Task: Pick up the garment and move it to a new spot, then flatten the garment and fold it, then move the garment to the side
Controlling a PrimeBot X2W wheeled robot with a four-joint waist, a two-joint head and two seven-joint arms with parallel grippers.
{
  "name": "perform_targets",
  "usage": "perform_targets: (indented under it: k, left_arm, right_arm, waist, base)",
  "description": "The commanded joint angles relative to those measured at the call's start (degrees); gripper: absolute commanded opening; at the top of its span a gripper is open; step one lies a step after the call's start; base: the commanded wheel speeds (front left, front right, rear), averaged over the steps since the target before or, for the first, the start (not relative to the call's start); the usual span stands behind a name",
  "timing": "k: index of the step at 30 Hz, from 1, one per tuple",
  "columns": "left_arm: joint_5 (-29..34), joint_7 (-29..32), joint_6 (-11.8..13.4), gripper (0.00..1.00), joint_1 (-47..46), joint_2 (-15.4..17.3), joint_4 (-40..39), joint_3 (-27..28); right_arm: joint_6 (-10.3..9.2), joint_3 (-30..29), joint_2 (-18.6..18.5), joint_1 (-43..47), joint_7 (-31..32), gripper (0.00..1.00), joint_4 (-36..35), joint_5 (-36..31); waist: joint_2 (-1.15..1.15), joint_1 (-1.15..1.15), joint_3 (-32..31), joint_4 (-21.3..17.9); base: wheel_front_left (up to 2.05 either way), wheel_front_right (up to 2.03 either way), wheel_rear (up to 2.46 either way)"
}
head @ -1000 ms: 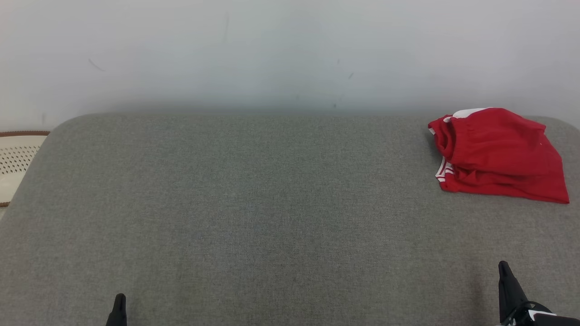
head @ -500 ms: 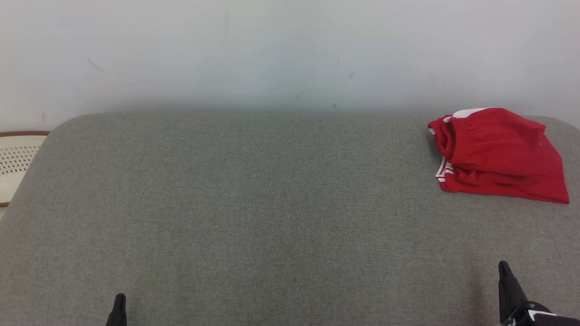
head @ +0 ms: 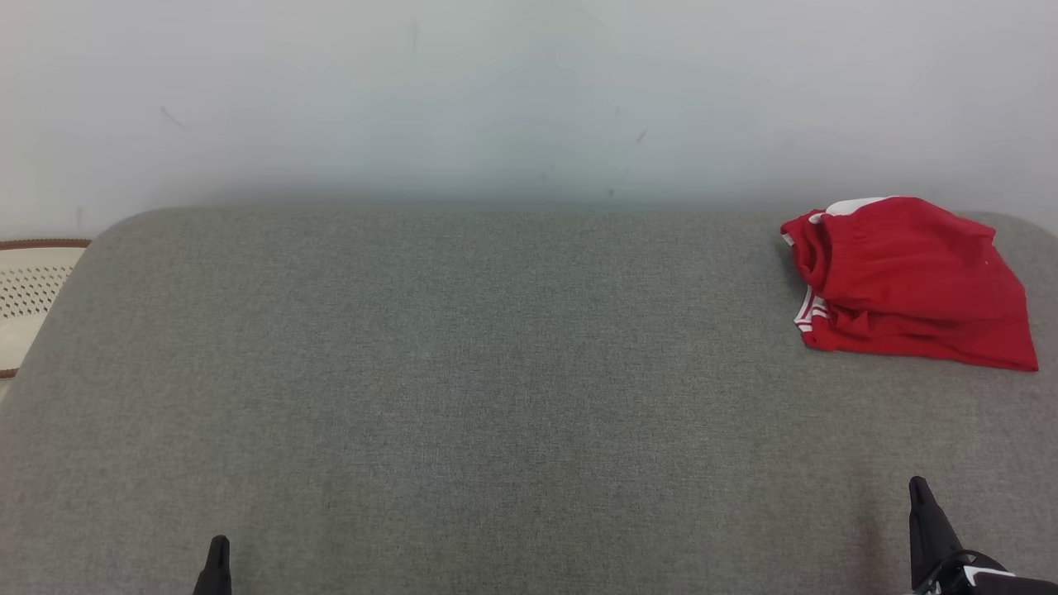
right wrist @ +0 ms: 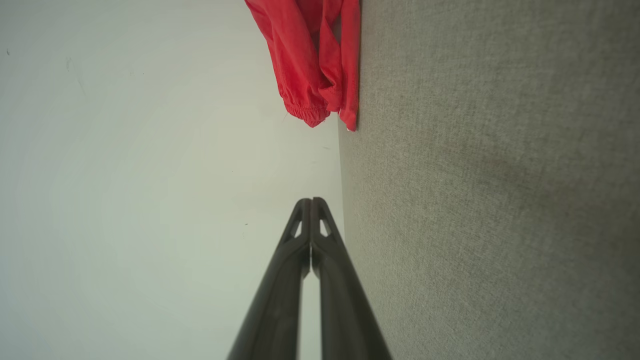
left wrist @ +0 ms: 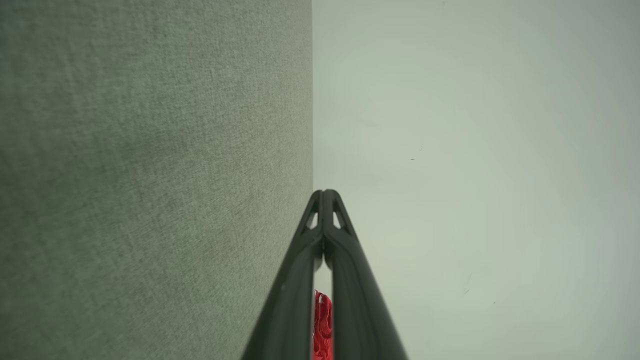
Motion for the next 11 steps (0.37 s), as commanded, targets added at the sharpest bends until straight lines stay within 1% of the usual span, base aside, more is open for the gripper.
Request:
perform_targets:
  k: [1,11]
  left_arm:
    - [-0.2,0.0,-0.2,0.0,-0.2,-0.1,0.2,0.2]
    - [-0.2,0.0,-0.2,0.0,-0.2,-0.1,0.2,0.2]
  right_arm:
    - [0.02,-0.1,0.1,0.0,0.0,0.0,0.1,-0.1]
    - [0.02,-0.2,0.2,0.0,0.1,0.0,0.1,-0.2]
  waist:
    - [0.0,0.0,0.0,0.0]
    - [0.0,0.0,0.0,0.0]
  base:
    - [0.0,0.0,0.0]
    - [0.0,0.0,0.0]
